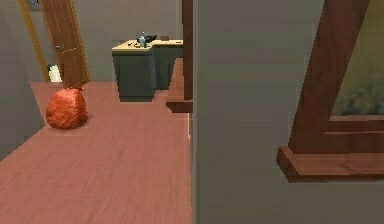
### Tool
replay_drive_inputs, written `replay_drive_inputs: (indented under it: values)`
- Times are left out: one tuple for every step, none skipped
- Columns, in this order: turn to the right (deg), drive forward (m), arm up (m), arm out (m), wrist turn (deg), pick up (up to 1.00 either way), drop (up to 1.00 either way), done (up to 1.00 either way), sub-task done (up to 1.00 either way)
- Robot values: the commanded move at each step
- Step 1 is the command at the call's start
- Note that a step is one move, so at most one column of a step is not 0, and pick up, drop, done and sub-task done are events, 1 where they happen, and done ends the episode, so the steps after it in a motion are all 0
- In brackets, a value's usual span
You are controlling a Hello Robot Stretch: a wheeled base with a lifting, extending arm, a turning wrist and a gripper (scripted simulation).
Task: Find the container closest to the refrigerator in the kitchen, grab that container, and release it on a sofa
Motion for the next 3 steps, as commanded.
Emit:
replay_drive_inputs:
  values:
    - [-45.0,0.0,0.0,0.0,0.0,0.0,0.0,0.0,0.0]
    - [0.0,1.0,0.0,0.0,0.0,0.0,0.0,0.0,0.0]
    - [-18.0,0.0,0.0,0.0,0.0,0.0,0.0,0.0,0.0]
